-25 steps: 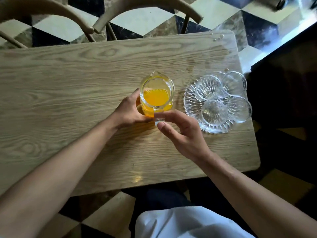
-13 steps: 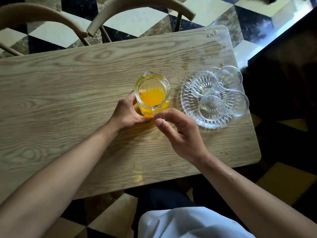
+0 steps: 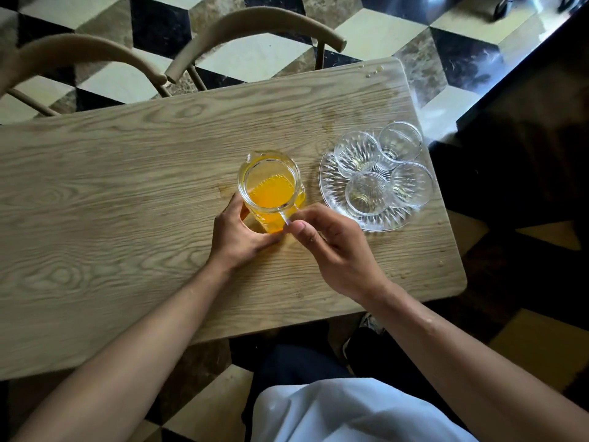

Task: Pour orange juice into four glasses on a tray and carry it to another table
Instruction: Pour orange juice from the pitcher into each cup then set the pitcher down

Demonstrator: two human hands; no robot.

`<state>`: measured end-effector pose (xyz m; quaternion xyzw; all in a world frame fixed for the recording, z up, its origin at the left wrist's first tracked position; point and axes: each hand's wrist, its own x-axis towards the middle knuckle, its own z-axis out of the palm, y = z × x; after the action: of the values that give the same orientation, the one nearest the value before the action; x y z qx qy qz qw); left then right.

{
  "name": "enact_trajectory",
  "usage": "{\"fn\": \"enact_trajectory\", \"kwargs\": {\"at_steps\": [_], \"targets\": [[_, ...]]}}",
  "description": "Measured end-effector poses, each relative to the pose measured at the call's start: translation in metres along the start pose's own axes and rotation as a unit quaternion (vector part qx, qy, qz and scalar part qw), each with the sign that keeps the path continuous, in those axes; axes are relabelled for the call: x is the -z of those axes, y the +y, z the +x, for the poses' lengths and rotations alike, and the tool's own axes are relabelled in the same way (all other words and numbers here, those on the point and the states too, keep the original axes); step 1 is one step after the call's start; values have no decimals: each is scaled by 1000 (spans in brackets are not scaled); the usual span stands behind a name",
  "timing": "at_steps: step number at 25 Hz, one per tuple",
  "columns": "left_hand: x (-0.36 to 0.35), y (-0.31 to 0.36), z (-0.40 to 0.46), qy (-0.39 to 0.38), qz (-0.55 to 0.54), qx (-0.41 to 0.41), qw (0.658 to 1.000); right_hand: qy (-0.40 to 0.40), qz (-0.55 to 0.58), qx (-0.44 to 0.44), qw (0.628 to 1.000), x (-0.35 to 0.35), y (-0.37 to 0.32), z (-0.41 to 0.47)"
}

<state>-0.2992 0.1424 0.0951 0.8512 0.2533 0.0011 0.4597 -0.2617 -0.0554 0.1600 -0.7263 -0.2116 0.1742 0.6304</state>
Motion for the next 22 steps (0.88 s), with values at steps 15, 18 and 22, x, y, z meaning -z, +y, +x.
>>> {"fn": "enact_trajectory", "kwargs": {"at_steps": [15,18,22], "targets": [[-102,88,-112,64,-37,20,997,-15,44,15,999,121,-27,-78],[-130,106,-131,82,-35,29,996,-16,37,22,999,150,-28,-91],[-167,133,-144,86,-51,42,994,-15,33,20,999,191,-28,-106]]}}
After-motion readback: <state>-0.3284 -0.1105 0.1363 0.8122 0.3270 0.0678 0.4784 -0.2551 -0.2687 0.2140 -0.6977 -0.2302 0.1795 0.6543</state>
